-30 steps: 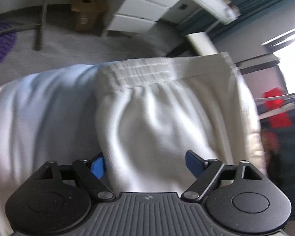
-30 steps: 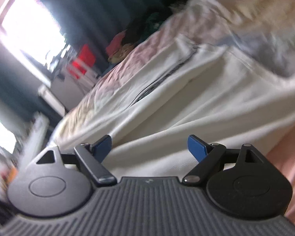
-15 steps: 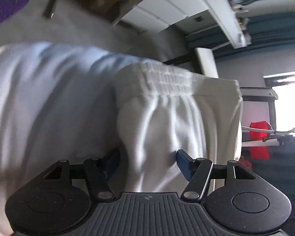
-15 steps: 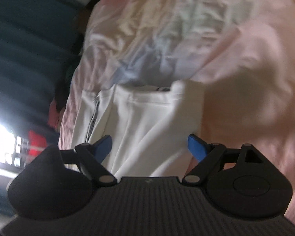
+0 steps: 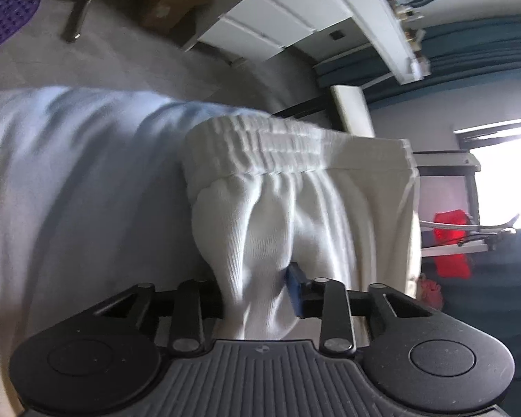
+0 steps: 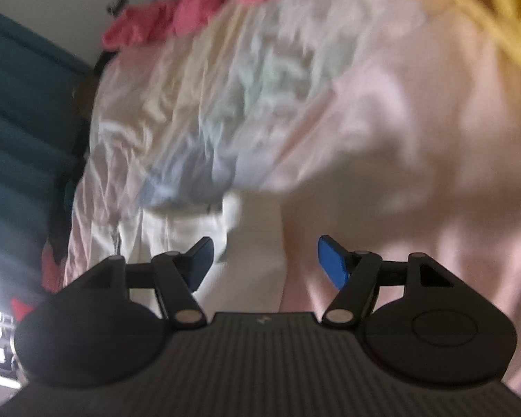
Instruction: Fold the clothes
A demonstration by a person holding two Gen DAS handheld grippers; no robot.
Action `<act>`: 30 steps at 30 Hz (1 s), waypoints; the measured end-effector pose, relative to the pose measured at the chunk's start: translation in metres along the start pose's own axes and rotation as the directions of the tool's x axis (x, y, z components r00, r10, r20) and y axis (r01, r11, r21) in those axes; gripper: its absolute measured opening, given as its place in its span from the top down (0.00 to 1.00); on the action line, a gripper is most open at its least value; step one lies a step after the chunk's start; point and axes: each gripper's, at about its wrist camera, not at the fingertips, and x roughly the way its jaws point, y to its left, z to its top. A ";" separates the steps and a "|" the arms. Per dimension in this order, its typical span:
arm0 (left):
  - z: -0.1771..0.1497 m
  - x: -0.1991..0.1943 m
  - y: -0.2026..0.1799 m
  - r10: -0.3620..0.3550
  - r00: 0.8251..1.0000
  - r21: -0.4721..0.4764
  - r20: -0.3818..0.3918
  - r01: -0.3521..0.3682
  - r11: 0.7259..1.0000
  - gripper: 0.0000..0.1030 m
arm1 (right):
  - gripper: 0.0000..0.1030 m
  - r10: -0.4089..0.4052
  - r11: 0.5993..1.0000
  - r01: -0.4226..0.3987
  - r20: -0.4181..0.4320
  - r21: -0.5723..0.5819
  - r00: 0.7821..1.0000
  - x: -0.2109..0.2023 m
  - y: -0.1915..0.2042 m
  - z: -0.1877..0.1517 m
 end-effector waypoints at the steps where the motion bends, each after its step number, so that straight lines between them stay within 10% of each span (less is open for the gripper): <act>1: 0.002 0.006 0.002 0.001 1.000 -0.011 -0.017 -0.001 1.000 0.59 | 0.33 0.011 1.000 -0.010 -0.024 0.015 1.000 0.006 0.000 0.000; 5: 0.000 0.012 -0.003 0.014 1.000 0.019 -0.025 -0.013 1.000 0.61 | 0.85 0.037 0.998 -0.034 -0.042 0.049 0.998 0.018 0.005 0.005; 12: -0.004 -0.003 -0.011 -0.056 0.998 0.099 -0.003 0.056 0.994 0.92 | 0.91 0.135 0.991 -0.135 0.016 -0.021 0.991 0.006 0.025 0.008; 22: 0.000 -0.060 -0.043 -0.272 0.961 0.191 0.045 0.259 0.947 0.94 | 0.92 0.263 0.961 -0.253 0.085 -0.110 0.961 -0.040 0.045 0.027; 30: 0.007 -0.012 -0.169 -0.261 0.964 0.310 0.050 0.233 0.922 0.93 | 0.92 0.271 0.943 -0.243 0.105 -0.226 0.957 0.005 0.184 0.028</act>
